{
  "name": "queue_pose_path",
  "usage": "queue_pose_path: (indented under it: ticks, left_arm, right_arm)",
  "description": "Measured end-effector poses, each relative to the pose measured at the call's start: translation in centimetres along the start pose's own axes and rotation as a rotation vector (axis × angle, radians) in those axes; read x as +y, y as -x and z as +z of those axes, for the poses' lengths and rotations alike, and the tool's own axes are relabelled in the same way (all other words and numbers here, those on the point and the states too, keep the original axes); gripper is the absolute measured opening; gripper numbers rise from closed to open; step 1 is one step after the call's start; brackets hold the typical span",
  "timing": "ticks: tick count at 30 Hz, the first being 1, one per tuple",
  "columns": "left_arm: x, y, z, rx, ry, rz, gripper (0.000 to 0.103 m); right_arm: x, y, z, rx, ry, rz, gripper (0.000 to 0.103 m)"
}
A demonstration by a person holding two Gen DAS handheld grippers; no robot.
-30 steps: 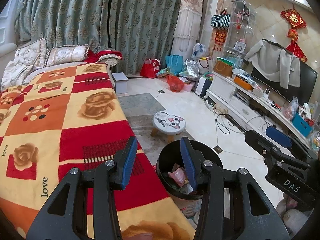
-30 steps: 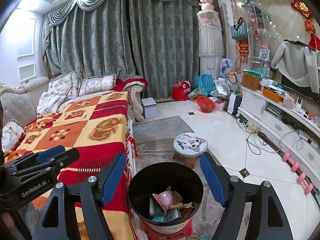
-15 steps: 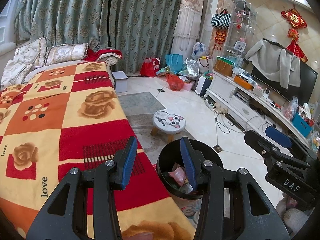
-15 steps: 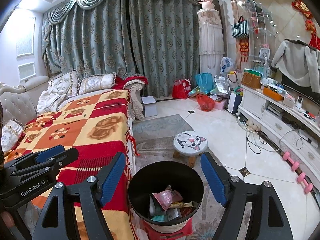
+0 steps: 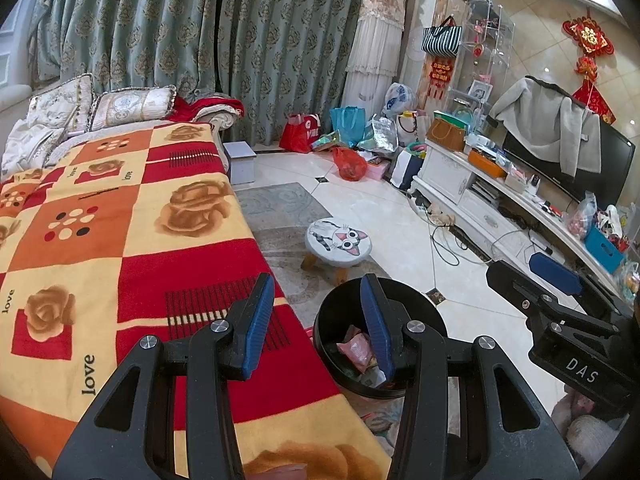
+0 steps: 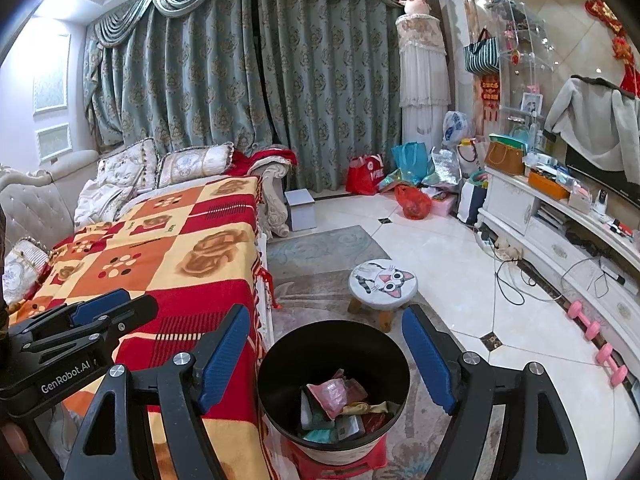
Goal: Collect trash
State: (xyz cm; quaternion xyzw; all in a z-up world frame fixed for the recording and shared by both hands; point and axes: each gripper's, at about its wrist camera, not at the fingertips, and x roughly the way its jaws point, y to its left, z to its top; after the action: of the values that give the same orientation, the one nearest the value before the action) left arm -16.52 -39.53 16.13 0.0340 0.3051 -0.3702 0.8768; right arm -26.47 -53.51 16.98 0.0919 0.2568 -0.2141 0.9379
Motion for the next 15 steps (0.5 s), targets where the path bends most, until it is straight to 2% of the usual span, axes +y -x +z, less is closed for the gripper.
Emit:
queue_pose_path:
  ticks: [15]
  left_arm:
    - [-0.10,-0.10,-0.53,0.009,0.004,-0.008,0.043]
  right_arm:
    - [-0.12,-0.16,-0.15,0.007,-0.002,-0.003,0.077]
